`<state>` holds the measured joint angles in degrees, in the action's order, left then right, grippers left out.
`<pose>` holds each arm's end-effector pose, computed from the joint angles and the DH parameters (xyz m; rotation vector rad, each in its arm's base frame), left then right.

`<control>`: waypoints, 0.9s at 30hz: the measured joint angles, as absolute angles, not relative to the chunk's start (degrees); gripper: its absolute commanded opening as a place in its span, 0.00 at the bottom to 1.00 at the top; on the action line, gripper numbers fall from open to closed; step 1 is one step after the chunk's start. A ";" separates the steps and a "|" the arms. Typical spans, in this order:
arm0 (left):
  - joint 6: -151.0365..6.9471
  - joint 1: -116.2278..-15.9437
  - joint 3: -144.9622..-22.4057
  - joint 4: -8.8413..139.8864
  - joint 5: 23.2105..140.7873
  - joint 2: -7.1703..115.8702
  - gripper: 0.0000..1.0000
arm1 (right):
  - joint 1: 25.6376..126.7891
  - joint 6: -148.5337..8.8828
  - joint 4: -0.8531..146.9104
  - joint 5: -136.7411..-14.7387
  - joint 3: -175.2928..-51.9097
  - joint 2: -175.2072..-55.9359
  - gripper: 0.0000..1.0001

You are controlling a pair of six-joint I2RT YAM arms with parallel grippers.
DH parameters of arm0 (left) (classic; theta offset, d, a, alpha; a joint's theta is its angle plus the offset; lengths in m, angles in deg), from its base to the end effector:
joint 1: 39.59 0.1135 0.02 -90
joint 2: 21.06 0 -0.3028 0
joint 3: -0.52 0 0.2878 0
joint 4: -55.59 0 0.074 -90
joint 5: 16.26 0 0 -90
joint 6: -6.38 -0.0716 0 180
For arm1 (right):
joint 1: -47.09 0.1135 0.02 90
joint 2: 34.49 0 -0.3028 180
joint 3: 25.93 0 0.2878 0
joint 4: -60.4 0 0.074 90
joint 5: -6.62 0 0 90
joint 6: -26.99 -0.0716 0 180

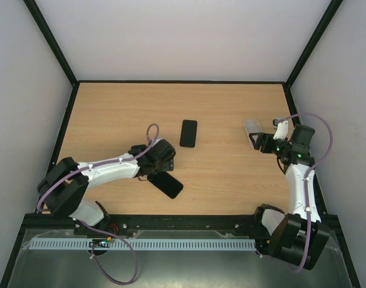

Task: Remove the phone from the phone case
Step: Place the phone at the center of the board, then move the phone to the center of the board.

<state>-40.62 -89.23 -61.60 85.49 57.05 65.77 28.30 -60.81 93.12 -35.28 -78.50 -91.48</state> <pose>0.2406 -0.2513 0.1793 0.0279 2.4951 -0.3226 0.2435 -0.0266 0.2717 -0.1510 2.0506 0.6991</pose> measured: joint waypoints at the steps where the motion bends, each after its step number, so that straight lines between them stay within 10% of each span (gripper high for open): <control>1: -39.09 -88.69 -59.22 85.65 57.53 64.70 0.87 | 28.30 -60.79 93.12 -35.26 -78.50 -91.55 0.73; 27: -23.09 -89.41 -43.20 76.55 65.92 56.18 0.86 | 28.30 -59.37 93.14 -34.32 -78.50 -91.15 0.73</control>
